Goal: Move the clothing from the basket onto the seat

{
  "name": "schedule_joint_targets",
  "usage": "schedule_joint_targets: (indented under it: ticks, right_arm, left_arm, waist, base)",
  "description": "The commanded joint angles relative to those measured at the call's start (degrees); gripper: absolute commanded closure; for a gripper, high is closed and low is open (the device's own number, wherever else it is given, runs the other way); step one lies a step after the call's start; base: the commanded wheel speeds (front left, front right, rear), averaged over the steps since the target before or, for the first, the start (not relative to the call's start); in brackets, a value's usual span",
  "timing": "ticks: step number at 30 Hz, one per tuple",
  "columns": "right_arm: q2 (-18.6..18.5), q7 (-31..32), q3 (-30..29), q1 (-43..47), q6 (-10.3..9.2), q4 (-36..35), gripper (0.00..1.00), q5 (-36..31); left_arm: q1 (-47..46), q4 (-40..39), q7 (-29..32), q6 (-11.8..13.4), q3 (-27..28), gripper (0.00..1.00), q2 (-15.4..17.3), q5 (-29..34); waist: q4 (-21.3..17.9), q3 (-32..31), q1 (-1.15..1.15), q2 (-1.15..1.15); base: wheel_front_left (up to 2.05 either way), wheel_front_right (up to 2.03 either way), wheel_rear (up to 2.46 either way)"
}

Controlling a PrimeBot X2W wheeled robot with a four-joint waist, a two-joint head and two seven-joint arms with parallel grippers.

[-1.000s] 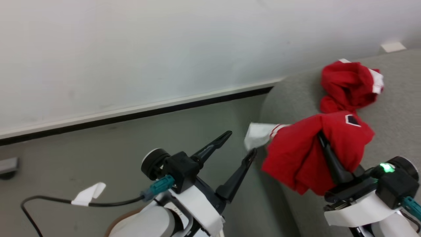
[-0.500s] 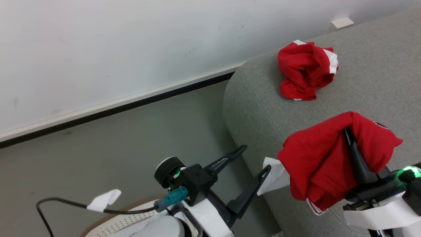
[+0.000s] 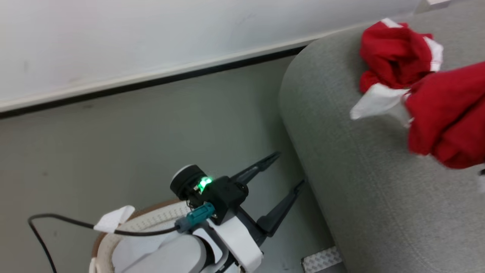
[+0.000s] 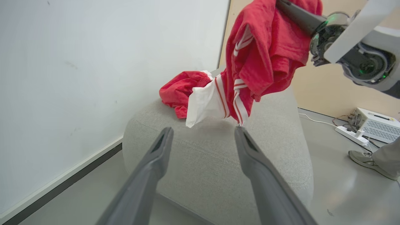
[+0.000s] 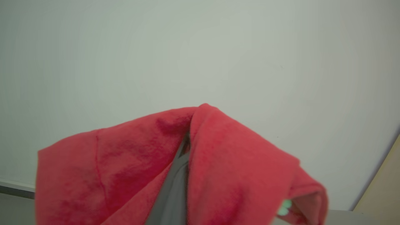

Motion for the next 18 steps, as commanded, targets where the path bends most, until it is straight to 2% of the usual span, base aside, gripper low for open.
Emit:
schedule_joint_targets:
  ticks: [1, 4, 8, 13, 18]
  right_arm:
    - [-1.62, 0.57, -2.62, -2.68, -0.15, 1.48, 1.0, 0.42]
    - [-2.38, 0.96, -4.86, -4.68, -0.15, 3.08, 1.0, 2.16]
    - [-6.58, 2.98, -7.08, -8.84, -0.15, 6.0, 1.0, 5.23]
    - [-11.08, 5.49, -10.67, -12.49, -0.15, 12.1, 1.0, 4.96]
    - [-13.86, 7.97, -13.25, -13.04, -0.15, 20.49, 1.0, 4.14]
  left_arm:
    - [-1.21, -0.6, 0.46, -0.15, 0.25, 0.0, 1.02, 0.58]
    - [-2.09, -1.08, 0.95, -0.37, 0.35, 0.0, 1.62, 0.97]
    - [-3.67, -2.44, 1.75, -0.79, 1.15, 0.0, 3.26, 1.25]
    - [-5.01, -3.24, 2.09, -1.1, 1.91, 0.0, 5.21, 1.76]
    - [-5.65, -3.79, 1.7, -0.79, 2.6, 0.0, 5.91, 1.64]
  waist:
    - [3.46, 4.45, 0.0, 0.0]
    - [4.84, 6.63, 0.0, 0.0]
    - [7.01, 11.19, 0.0, 0.0]
    - [9.17, 15.28, 0.0, 0.0]
    - [11.28, 17.56, 0.0, 0.0]
  base:
    - [0.0, 0.0, 0.0]
    - [0.0, 0.0, 0.0]
    - [0.0, 0.0, 0.0]
    - [0.0, 0.0, 0.0]
    - [0.0, 0.0, 0.0]
